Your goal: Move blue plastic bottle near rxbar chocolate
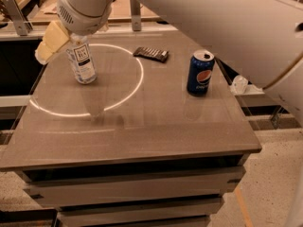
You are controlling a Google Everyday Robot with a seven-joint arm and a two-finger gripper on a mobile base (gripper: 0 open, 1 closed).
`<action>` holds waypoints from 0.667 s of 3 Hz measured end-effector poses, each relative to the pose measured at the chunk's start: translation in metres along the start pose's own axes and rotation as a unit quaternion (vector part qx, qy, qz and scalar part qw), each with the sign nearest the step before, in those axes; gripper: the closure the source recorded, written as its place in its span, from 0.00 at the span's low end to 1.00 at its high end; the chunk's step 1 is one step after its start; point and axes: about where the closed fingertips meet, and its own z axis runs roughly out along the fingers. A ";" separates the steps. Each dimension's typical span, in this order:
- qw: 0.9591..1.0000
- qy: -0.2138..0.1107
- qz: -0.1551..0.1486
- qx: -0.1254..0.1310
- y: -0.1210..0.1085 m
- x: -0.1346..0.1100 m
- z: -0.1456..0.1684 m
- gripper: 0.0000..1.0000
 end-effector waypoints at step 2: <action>0.999 0.001 0.026 0.025 -0.008 -0.012 0.003 0.00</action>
Offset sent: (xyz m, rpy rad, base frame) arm 0.0103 0.0028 0.0040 -0.0036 -0.0047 -0.0538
